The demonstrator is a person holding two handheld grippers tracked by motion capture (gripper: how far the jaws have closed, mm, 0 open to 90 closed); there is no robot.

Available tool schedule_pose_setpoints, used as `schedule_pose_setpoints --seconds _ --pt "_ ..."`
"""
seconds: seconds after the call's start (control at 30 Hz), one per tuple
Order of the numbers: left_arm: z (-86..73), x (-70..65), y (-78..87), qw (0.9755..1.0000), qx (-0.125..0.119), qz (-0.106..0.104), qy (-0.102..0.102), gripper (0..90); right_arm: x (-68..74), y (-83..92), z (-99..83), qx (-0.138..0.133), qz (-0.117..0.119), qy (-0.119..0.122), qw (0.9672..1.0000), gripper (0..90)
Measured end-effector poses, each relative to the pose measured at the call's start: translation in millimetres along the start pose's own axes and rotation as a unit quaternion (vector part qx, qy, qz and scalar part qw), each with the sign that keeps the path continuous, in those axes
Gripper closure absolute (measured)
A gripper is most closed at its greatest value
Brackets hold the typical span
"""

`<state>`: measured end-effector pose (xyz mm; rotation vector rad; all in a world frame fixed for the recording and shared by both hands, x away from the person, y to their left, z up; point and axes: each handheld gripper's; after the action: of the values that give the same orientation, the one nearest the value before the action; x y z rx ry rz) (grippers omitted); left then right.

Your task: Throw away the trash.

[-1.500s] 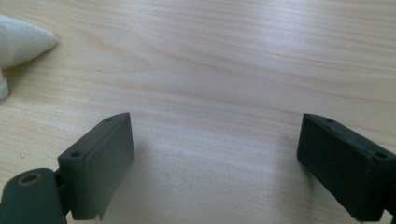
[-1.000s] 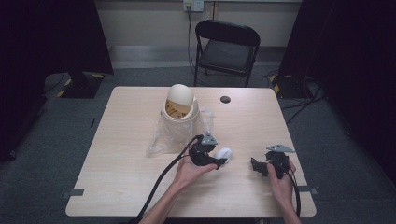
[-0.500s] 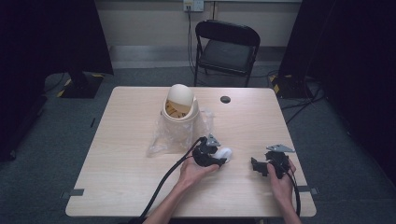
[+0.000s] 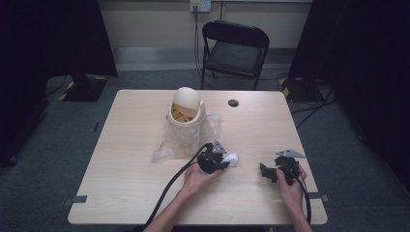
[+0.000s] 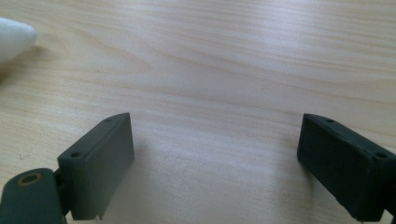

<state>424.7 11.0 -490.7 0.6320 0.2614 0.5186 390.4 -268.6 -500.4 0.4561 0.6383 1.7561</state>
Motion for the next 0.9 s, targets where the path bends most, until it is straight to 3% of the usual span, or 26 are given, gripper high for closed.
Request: schedule_pose_setpoints --seconds 0.07,0.13,0.33,0.63,0.9 --pt "0.5 -0.6 1.8 0.9999 -0.002 -0.015 0.002 78.0 0.0 0.0 0.0 0.000 0.000 0.000 1.0000 10.2" --pt "2.0 -1.6 5.2 0.9998 -0.003 -0.018 -0.005 78.1 0.0 0.0 0.0 0.000 0.000 0.000 1.0000 10.2" --pt "5.6 -0.8 16.2 0.9994 -0.023 -0.026 0.007 78.6 0.0 0.0 0.0 0.000 0.000 0.000 1.0000 10.2" --pt "6.1 3.9 36.8 0.9991 -0.034 -0.017 0.020 79.3 0.0 0.0 0.0 0.000 0.000 0.000 1.0000 10.2" --pt "8.6 3.5 56.9 0.9985 -0.052 0.001 0.016 79.6 0.0 0.0 0.0 0.000 0.000 0.000 1.0000 10.2"
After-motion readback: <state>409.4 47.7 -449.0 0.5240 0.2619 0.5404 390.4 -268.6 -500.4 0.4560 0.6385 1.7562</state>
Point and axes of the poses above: each handheld gripper's, and its own axes: y roughly backward along the jaws, z roughly out of its top, x roughly to its left, and after that the axes turned 4 degrees about -x, right-handed
